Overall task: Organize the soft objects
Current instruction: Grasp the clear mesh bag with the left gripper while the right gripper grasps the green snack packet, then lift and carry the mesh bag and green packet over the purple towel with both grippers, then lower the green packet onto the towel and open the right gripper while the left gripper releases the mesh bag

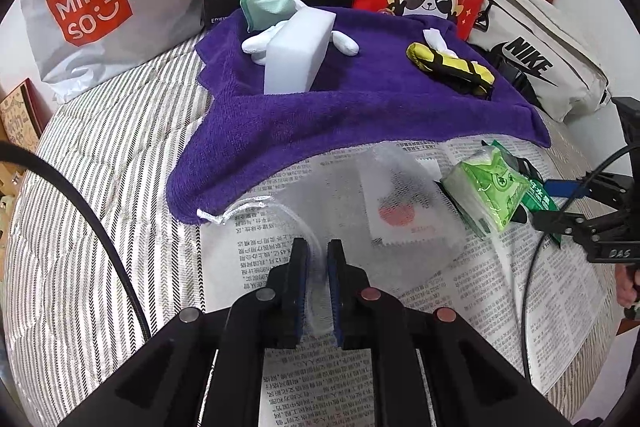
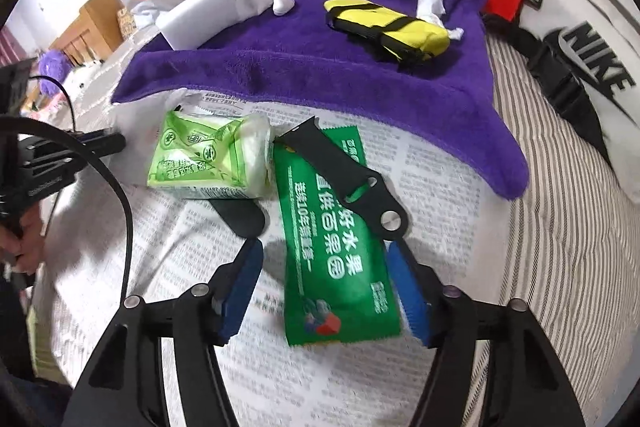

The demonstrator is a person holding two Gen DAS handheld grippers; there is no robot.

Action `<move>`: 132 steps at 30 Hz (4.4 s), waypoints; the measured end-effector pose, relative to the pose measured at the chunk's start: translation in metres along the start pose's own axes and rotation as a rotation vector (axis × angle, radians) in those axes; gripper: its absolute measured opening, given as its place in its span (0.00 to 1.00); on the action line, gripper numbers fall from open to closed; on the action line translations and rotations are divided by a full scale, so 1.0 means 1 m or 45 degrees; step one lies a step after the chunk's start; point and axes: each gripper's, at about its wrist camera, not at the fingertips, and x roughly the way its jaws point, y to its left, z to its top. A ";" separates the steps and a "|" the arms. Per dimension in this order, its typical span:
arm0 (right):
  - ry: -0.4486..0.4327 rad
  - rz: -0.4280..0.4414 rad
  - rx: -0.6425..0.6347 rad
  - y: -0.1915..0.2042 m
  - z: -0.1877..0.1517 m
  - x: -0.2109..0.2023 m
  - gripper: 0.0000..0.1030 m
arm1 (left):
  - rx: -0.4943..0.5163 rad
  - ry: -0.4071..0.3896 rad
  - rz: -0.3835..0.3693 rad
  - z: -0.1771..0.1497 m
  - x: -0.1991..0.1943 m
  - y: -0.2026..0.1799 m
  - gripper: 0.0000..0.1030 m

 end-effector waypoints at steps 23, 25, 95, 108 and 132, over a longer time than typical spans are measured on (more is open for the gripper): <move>-0.039 -0.082 0.080 0.007 -0.002 -0.003 0.25 | 0.022 0.012 0.019 -0.001 0.000 -0.008 0.17; -0.025 -0.011 0.129 0.001 -0.002 -0.008 0.19 | 0.008 0.019 0.010 0.000 -0.001 -0.005 0.08; -0.208 0.242 0.297 -0.047 0.098 -0.053 0.17 | 0.039 -0.199 -0.157 0.101 -0.080 -0.007 0.06; -0.100 0.313 0.153 -0.008 0.157 0.013 0.17 | 0.034 -0.172 -0.132 0.134 -0.050 0.000 0.06; -0.050 0.220 0.059 0.001 0.171 0.078 0.30 | -0.008 -0.078 -0.182 0.148 -0.001 0.012 0.06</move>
